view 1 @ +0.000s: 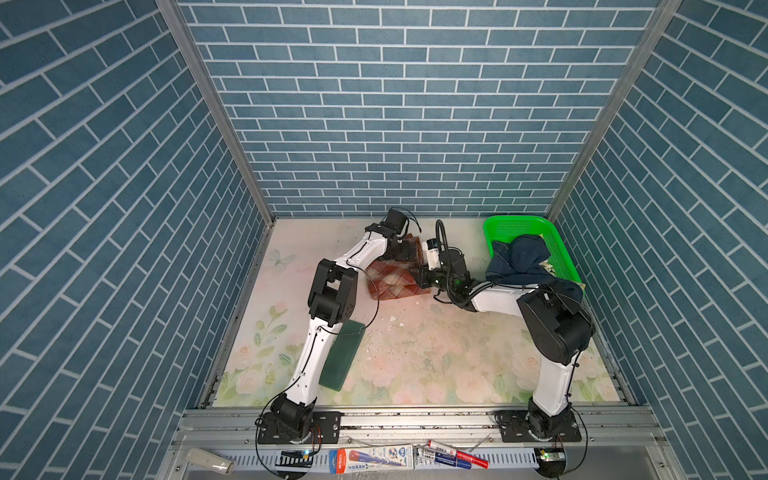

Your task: Fold and stack the skirts

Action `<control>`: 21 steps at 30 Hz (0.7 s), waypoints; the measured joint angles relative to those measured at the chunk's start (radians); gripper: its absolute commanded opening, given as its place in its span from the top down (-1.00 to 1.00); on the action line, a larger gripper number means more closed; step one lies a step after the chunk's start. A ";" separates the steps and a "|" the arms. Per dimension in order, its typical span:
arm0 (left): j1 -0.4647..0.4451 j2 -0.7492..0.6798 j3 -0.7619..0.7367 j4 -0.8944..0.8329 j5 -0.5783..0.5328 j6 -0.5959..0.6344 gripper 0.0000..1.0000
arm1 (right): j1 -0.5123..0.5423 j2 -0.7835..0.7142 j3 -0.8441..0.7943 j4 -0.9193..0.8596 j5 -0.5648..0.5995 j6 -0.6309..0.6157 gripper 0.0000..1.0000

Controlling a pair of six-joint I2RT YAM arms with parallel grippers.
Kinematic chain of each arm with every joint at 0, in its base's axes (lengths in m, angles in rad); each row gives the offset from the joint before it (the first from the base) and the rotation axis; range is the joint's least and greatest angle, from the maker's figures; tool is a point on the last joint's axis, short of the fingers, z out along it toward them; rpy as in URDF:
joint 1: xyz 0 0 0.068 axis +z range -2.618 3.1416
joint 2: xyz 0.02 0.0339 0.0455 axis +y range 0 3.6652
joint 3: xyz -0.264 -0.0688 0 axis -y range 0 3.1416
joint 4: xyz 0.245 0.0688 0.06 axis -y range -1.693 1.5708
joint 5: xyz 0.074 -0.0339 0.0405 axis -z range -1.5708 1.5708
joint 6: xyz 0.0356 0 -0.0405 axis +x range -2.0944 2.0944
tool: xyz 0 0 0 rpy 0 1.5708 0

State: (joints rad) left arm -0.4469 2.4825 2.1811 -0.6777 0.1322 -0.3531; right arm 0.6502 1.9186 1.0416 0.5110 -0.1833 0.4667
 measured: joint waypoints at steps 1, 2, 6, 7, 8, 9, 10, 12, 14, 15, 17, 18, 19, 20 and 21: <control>0.001 0.001 0.005 -0.001 0.002 -0.004 -0.99 | 0.001 0.014 0.000 0.003 0.013 0.010 0.47; 0.003 0.001 0.007 -0.002 0.005 -0.010 -0.99 | 0.003 0.026 0.000 0.005 0.025 0.025 0.50; 0.011 0.004 0.007 -0.002 0.023 -0.026 -0.99 | 0.013 0.058 0.000 -0.011 0.079 0.086 0.61; 0.013 0.005 0.008 -0.002 0.027 -0.029 -0.99 | 0.016 0.060 0.000 -0.021 0.092 0.102 0.65; 0.015 0.005 0.008 -0.002 0.031 -0.032 -0.99 | 0.019 0.060 0.000 -0.037 0.109 0.121 0.70; 0.017 0.005 0.010 -0.002 0.034 -0.034 -0.99 | 0.023 0.060 0.000 -0.051 0.124 0.137 0.72; 0.018 0.005 0.011 -0.003 0.037 -0.037 -0.99 | 0.025 0.060 0.000 -0.064 0.135 0.153 0.73; 0.022 0.005 0.014 -0.006 0.047 -0.039 -0.99 | 0.031 0.060 -0.006 -0.093 0.158 0.189 0.74; 0.026 0.005 0.015 -0.006 0.056 -0.042 -0.99 | 0.031 0.055 -0.018 -0.104 0.167 0.217 0.74; 0.028 0.007 0.018 -0.008 0.061 -0.043 -0.99 | 0.033 0.050 -0.022 -0.107 0.169 0.223 0.74; 0.033 0.014 0.034 -0.012 0.075 -0.044 -0.99 | 0.036 0.036 -0.036 -0.112 0.172 0.239 0.74; 0.035 0.017 0.041 -0.014 0.082 -0.045 -0.99 | 0.036 0.028 -0.042 -0.116 0.171 0.244 0.74; 0.038 0.018 0.046 -0.014 0.089 -0.046 -0.99 | 0.036 0.023 -0.045 -0.121 0.171 0.244 0.73; 0.042 0.018 0.053 -0.014 0.098 -0.048 -0.99 | 0.036 0.016 -0.046 -0.130 0.171 0.244 0.73; 0.044 0.018 0.061 -0.015 0.104 -0.051 -0.99 | 0.036 0.009 -0.046 -0.142 0.170 0.243 0.72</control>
State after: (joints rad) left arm -0.4026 2.5004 2.2425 -0.6926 0.2359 -0.4038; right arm 0.6865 1.9274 0.9955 0.3695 -0.0132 0.7101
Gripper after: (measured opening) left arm 0.996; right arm 0.134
